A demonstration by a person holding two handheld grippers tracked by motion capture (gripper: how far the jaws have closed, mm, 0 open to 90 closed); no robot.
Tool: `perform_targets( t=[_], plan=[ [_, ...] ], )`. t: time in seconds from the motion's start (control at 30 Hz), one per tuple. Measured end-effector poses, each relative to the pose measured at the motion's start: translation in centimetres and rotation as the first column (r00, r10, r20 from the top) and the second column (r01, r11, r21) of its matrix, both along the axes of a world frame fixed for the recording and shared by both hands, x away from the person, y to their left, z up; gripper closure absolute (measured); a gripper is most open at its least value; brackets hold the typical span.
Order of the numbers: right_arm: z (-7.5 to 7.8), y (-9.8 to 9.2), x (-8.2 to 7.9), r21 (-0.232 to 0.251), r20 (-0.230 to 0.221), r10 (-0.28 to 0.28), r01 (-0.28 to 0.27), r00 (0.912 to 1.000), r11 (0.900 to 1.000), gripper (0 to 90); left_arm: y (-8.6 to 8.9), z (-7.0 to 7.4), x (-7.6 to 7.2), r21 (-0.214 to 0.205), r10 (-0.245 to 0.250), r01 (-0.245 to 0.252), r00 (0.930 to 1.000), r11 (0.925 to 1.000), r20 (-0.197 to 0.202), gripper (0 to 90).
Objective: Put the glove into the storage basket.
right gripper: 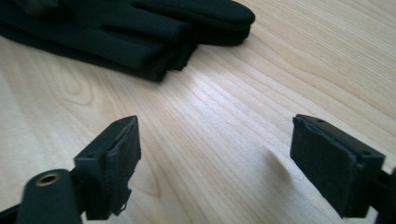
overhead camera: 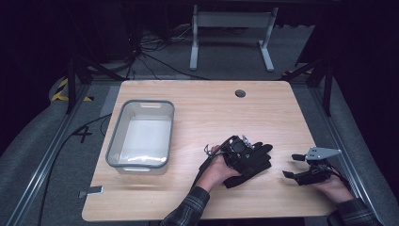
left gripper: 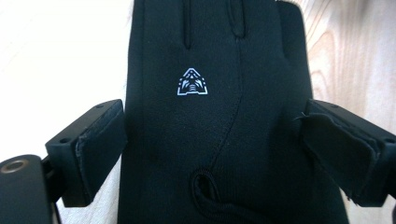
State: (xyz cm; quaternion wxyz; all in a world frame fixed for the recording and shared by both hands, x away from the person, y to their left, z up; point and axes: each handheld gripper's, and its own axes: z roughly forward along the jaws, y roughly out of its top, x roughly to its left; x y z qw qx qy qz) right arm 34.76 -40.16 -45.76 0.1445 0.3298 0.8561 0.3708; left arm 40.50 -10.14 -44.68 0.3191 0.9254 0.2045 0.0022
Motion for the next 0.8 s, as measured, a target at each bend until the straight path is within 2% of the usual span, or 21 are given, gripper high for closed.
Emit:
perform_targets(
  t=[0.13,0.33,0.47,0.57,0.67,0.7,0.73,0.8],
  plan=[
    [-0.42,0.21,0.11,-0.022,-0.013,0.003,-0.003,0.9999,0.9998,13.5,-0.13,-0.24,-0.07,0.010,-0.006,0.006,0.9997,0.9999,0.024,7.1],
    [-0.75,0.39,0.16,-0.038,-0.011,0.004,-0.005,0.9999,0.9993,9.5,-0.26,-0.64,-0.06,0.025,0.002,-0.002,0.9999,0.9997,0.017,5.6],
    [-0.95,0.45,0.18,-0.032,-0.005,0.008,-0.008,1.0000,0.9994,5.9,-0.21,-0.72,-0.15,0.026,0.000,0.000,1.0000,0.9997,0.009,8.8],
    [-1.05,0.49,0.17,-0.030,-0.002,0.010,-0.010,0.9999,0.9995,4.2,-0.16,-0.70,-0.29,0.033,-0.003,0.002,0.9997,0.9995,0.023,12.0],
    [-1.06,0.50,0.17,-0.031,-0.002,0.012,-0.012,0.9999,0.9994,4.1,-0.10,-0.55,-0.47,0.029,-0.027,0.027,0.9992,0.9992,0.028,19.0],
    [-1.06,0.50,0.17,-0.031,-0.002,0.012,-0.012,0.9999,0.9994,4.1,-0.10,-0.55,-0.47,0.029,-0.027,0.027,0.9992,0.9992,0.028,24.7],
    [-1.06,0.50,0.17,-0.031,-0.002,0.013,-0.013,0.9999,0.9994,4.1,-0.01,-0.40,-0.61,0.018,-0.057,0.057,0.9982,0.9982,0.019,31.8],
    [-1.05,0.50,0.17,-0.033,-0.001,0.012,-0.012,0.9999,0.9994,4.0,0.06,-0.30,-0.69,0.003,-0.077,0.077,0.9971,0.9971,0.000,43.0]
  ],
)
